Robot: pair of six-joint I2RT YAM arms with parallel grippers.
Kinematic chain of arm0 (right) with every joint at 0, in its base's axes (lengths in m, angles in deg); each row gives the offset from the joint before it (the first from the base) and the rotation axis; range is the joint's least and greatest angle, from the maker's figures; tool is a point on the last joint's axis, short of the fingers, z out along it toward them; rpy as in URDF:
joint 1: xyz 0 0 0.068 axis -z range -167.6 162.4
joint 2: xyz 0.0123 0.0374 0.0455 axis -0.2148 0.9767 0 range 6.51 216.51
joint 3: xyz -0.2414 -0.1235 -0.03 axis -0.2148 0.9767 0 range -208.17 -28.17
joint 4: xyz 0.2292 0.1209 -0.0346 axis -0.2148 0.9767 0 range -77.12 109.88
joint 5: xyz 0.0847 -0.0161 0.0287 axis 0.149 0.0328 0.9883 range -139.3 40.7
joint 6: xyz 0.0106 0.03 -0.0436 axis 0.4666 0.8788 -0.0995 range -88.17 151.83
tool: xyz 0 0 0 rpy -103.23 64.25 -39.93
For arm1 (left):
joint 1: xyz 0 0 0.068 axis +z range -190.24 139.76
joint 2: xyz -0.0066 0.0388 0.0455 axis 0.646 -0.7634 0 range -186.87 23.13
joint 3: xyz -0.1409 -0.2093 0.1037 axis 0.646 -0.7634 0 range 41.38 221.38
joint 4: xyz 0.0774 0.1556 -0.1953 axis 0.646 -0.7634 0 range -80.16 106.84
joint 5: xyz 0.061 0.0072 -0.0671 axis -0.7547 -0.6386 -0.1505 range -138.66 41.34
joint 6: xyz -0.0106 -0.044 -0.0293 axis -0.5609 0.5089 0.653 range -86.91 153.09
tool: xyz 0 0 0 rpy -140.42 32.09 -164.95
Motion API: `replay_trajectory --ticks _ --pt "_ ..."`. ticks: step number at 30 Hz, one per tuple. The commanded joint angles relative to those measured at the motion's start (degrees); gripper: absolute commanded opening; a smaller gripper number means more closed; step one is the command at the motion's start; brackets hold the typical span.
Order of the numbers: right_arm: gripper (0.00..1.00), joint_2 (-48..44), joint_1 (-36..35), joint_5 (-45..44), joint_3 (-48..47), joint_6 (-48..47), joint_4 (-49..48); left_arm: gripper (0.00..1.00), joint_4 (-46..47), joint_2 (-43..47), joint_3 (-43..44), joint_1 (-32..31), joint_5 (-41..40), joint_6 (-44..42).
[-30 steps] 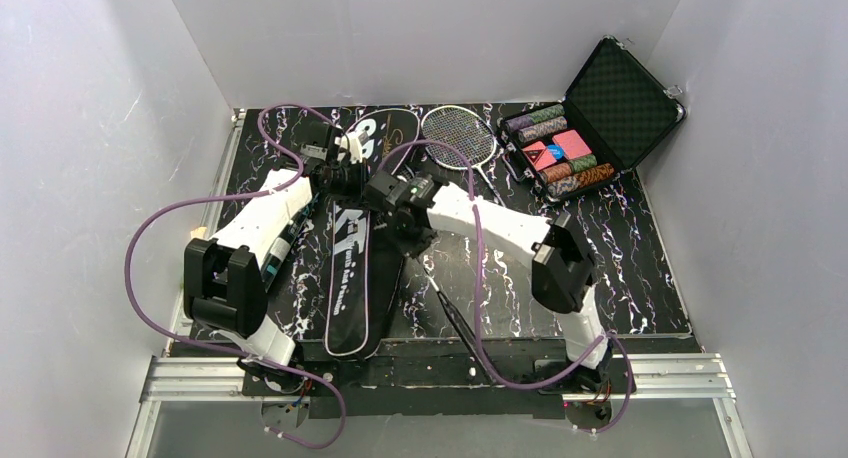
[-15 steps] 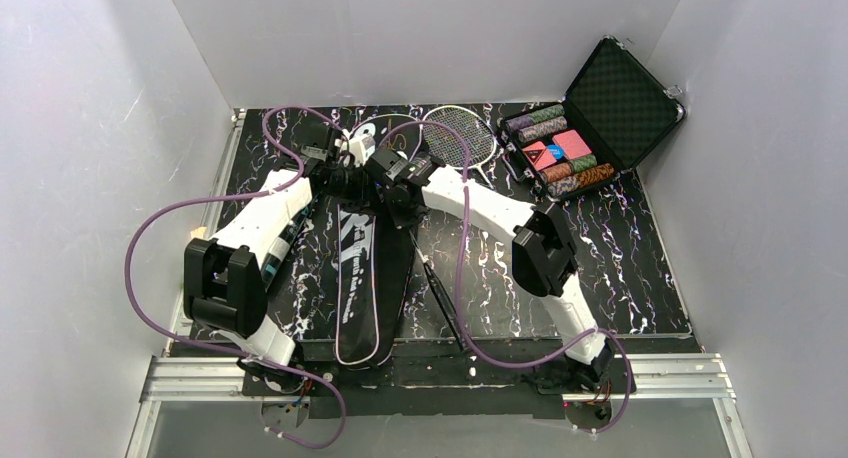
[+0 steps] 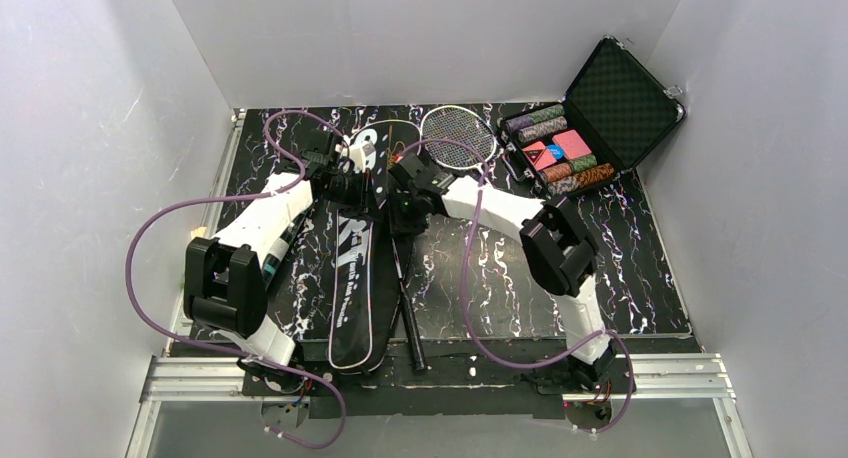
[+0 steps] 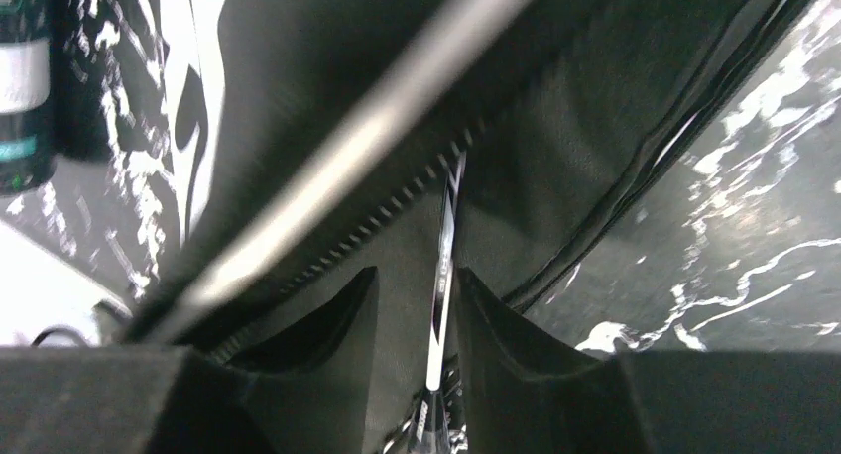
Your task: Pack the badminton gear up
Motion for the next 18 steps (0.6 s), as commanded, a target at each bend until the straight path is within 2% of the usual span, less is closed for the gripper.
replay_trajectory --ticks 1,7,11,15,18 --pt "0.44 -7.6 2.2 14.6 10.6 6.9 -18.2 0.0 1.7 2.1 0.3 -0.5 2.5 -0.4" --pt "0.61 -13.8 6.8 17.4 21.3 10.0 -24.6 0.0 1.7 2.4 0.2 -0.5 1.7 -0.4" --pt "0.62 -18.0 10.7 15.7 27.1 10.8 -24.9 0.0 1.4 2.7 0.1 -0.5 0.9 -0.6" --pt "0.61 -19.2 11.4 15.3 30.8 10.8 -24.3 0.0 1.3 2.9 0.4 -0.5 0.5 -0.2" --pt "0.53 -19.4 11.6 13.3 32.8 10.7 -23.1 0.0 1.1 2.9 0.7 -0.5 0.4 0.0"
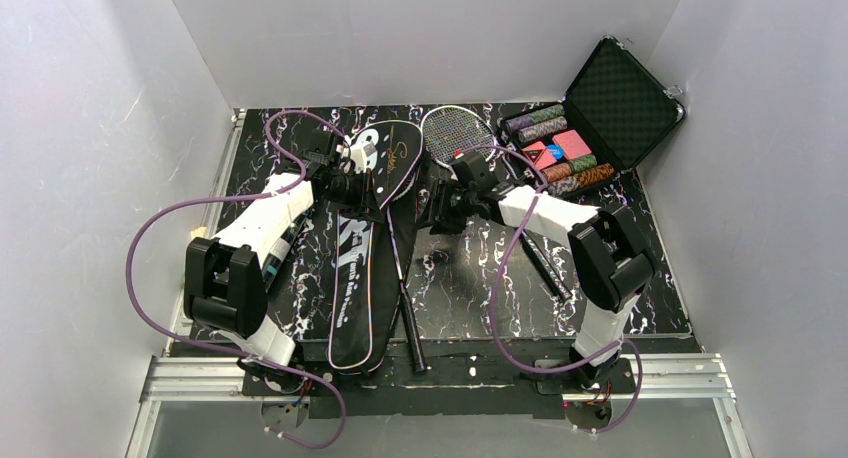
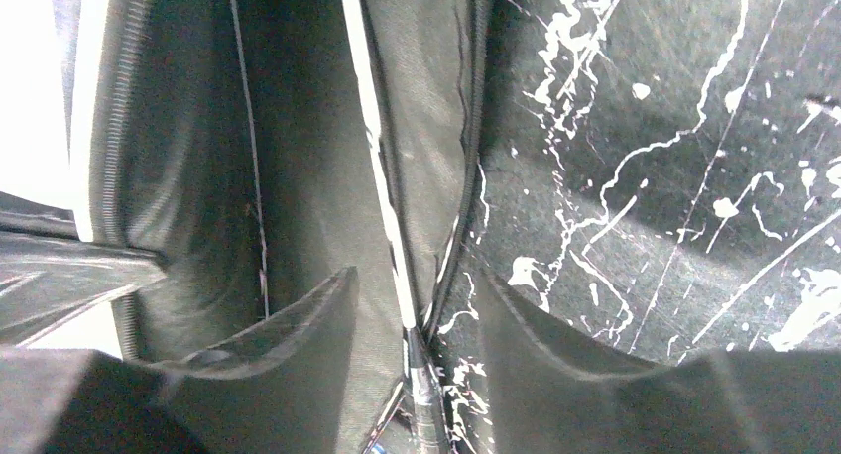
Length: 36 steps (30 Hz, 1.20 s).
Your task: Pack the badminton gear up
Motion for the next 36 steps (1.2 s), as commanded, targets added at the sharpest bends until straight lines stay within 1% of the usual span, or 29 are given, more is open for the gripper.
replay_trajectory --ticks 1,5,7,9,10,13,14,18,21,24,28,32,33,36 --pt "0.49 -1.3 -0.5 -2.3 2.6 0.2 0.4 0.0 0.9 2.9 1.0 -0.3 0.7 0.0" --pt "0.43 -1.1 0.1 -5.4 2.0 -2.6 3.1 0.0 0.1 3.1 1.8 -0.3 0.5 0.0" --pt "0.4 -1.1 0.0 -4.6 2.6 -2.8 2.7 0.0 0.0 3.4 2.0 -0.3 0.5 0.0" --pt "0.4 -1.1 -0.3 -1.7 4.0 -2.2 0.7 0.0 0.0 3.7 2.2 -0.3 0.5 0.2" --pt "0.41 -1.2 -0.6 -0.5 4.7 -1.8 -0.3 0.0 0.0 3.6 2.4 -0.3 0.5 0.3" --pt "0.51 -1.6 -3.3 1.7 6.5 -1.4 -2.3 0.0 0.0 3.4 2.5 -0.3 0.5 0.6" --pt "0.53 -1.8 -4.9 1.9 6.7 -1.4 -2.2 0.0 0.0 3.2 2.5 -0.3 0.4 0.5" --pt "0.58 -2.8 -11.0 1.3 7.5 -2.8 -0.4 0.0 0.0 3.1 2.2 -0.3 -0.1 0.1" --pt "0.63 -4.9 -14.0 -0.3 9.4 -3.2 0.4 0.0 0.0 3.2 1.8 -0.3 -0.6 -0.3" --pt "0.64 -7.1 -15.7 -0.7 11.3 -3.5 0.4 0.0 0.0 3.0 1.5 -0.3 -0.6 -0.3" --pt "0.59 -6.4 -18.0 -1.6 10.9 -4.5 2.7 0.0 0.0 3.0 1.1 -0.3 -0.9 -0.5" --pt "0.46 -4.2 -19.5 -0.7 10.6 -4.7 2.5 0.0 0.0 3.0 0.7 -0.3 -0.9 -0.8" --pt "0.44 -3.7 -19.5 -0.4 10.3 -4.8 2.4 0.0 0.0 3.0 0.5 -0.3 -0.9 -0.8" --pt "0.44 -2.3 -19.6 0.6 9.1 -5.6 2.9 0.0 0.0 3.2 0.4 -0.3 -1.1 -0.9"
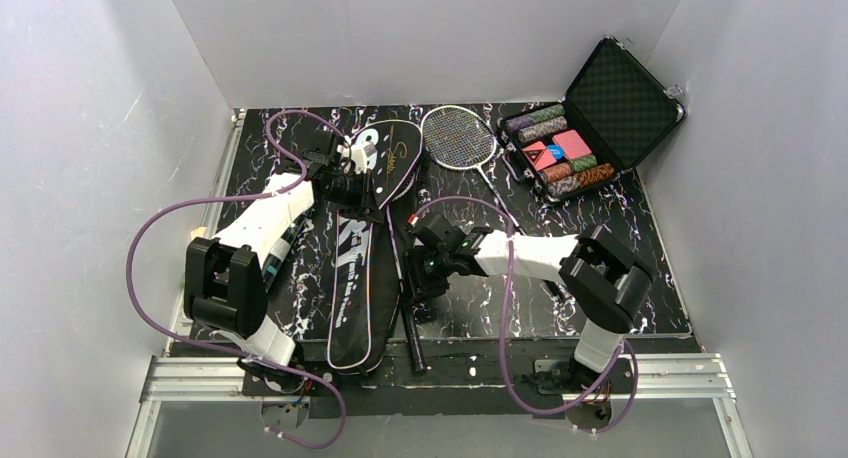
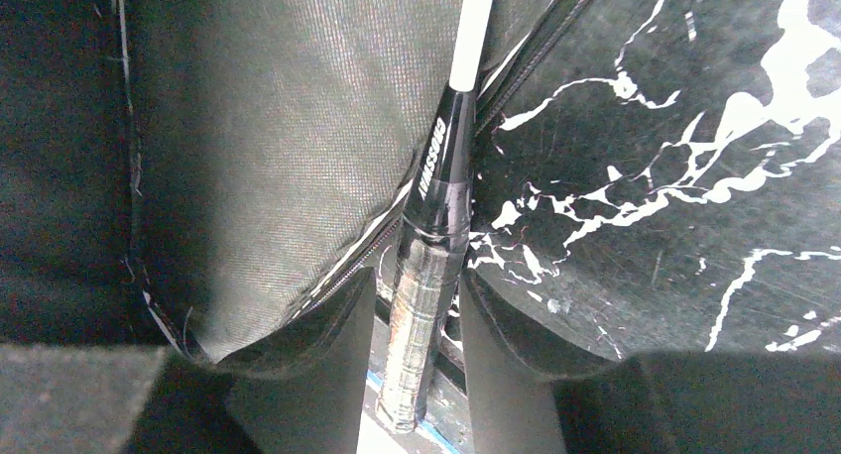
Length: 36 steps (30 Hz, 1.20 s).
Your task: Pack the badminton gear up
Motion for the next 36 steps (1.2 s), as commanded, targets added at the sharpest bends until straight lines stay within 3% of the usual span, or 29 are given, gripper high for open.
replay_trajectory --ticks 1,8,17,21,23,26,30,33,36 --pt "0.44 2.4 -0.5 1.3 -2.7 -1.8 1.1 0.0 0.3 3.3 0.4 -0.2 0.2 -0.9" --pt "0.44 4.7 -0.7 2.6 -3.9 -2.3 1.1 0.0 0.3 3.3 0.6 -0.2 -0.3 -1.2" --pt "0.14 4.6 -0.2 0.0 -6.9 -2.0 -0.1 0.0 0.2 3.3 -1.1 -0.2 -0.5 -1.9" --pt "0.12 5.3 1.1 1.5 -8.5 -1.4 -1.8 0.0 0.2 3.8 -2.8 -0.2 -0.9 -2.6" --pt "0.19 4.4 2.7 3.0 -8.9 -1.5 -1.7 0.0 0.1 4.2 -3.3 -0.2 -1.1 -3.0" --pt "0.44 0.2 7.2 1.5 -8.3 -2.8 0.5 0.0 0.0 4.4 -3.1 -0.2 -1.6 -3.4" --pt "0.68 -3.5 17.1 -8.4 -12.8 -8.5 11.0 0.0 -0.5 4.3 -1.9 -0.2 -1.8 -3.3" --pt "0.76 -0.6 22.7 -20.4 -19.1 -15.6 20.1 0.0 -0.6 4.1 -1.4 -0.2 -1.5 -2.9" --pt "0.79 4.1 26.8 -29.1 -22.6 -20.0 24.3 0.0 -0.9 4.1 -1.2 -0.2 -1.4 -2.4"
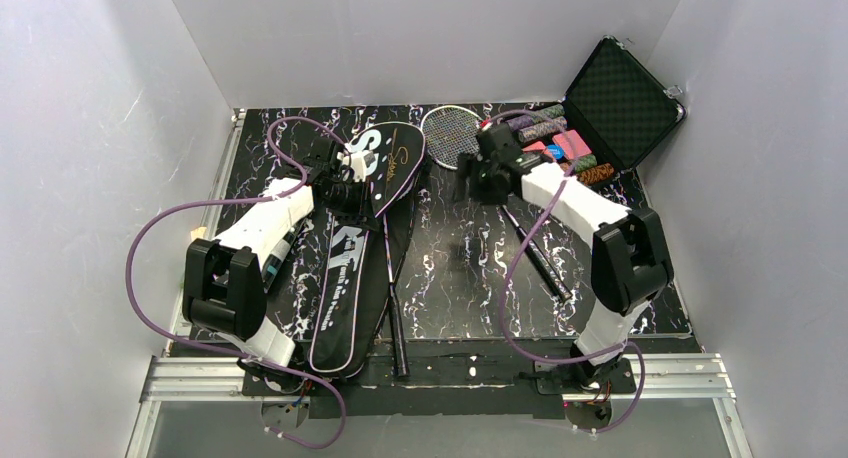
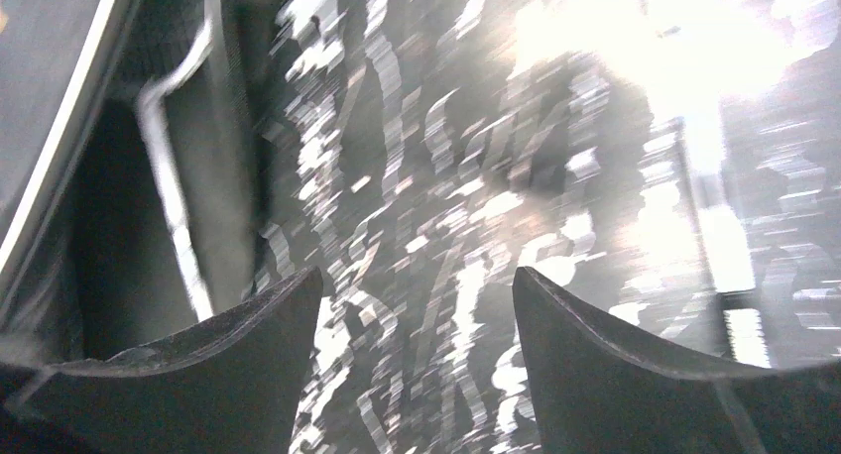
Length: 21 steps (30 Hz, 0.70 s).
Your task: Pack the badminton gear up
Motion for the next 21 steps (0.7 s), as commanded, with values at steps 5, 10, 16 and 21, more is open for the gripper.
replay_trajectory --ticks 5,10,16,21 --pt "0.77 8.1 8.6 -14.7 -3.8 -9.7 7.6 0.0 -1.0 4.0 2.2 0.0 0.7 0.5" --pt "0.75 12.1 10.4 -15.3 -5.2 -11.8 7.2 0.0 -2.1 4.1 3.2 -0.1 0.1 0.1" --pt "0.73 14.2 11.7 -14.4 -6.4 -12.6 6.4 0.0 -2.3 4.0 3.7 0.0 0.7 0.7" --pt "0.6 15.6 12.0 -11.5 -6.4 -12.5 6.2 0.0 -2.4 4.0 3.6 0.0 0.5 0.6"
